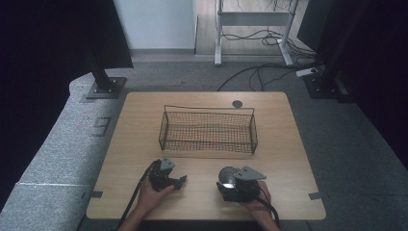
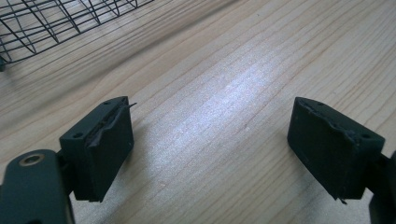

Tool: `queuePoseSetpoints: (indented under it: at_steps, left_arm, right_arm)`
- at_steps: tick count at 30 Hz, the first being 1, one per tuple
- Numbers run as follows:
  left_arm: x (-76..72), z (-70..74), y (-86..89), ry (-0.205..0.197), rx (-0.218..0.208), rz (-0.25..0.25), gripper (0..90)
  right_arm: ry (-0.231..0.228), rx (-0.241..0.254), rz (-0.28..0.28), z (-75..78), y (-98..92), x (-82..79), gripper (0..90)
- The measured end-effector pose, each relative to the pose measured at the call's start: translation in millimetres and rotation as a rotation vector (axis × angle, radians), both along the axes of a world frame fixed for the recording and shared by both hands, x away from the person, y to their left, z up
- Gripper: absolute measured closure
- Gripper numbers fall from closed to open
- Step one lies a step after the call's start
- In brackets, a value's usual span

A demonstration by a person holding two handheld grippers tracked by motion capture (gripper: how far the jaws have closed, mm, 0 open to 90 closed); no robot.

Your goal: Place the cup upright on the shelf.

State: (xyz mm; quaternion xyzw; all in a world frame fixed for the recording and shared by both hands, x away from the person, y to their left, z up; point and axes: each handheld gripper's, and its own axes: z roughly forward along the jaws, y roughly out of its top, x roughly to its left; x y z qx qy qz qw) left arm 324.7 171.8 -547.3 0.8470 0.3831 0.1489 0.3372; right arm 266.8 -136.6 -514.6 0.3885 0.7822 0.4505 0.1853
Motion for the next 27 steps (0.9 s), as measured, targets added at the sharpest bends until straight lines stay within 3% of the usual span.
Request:
queuePoseSetpoints:
  at_steps: [12, 27]
  left_arm:
    - [-0.1, 0.1, 0.1, 0.0, 0.003, -0.002, 14.4]
    - [-0.1, 0.2, 0.3, 0.0, 0.003, -0.003, 14.4]
  right_arm:
    - [-0.019, -0.001, 0.014, 6.5, -1.3, -2.7, 14.5]
    - [-0.07, 0.046, 0.054, 35.7, -2.9, 0.4, 14.5]
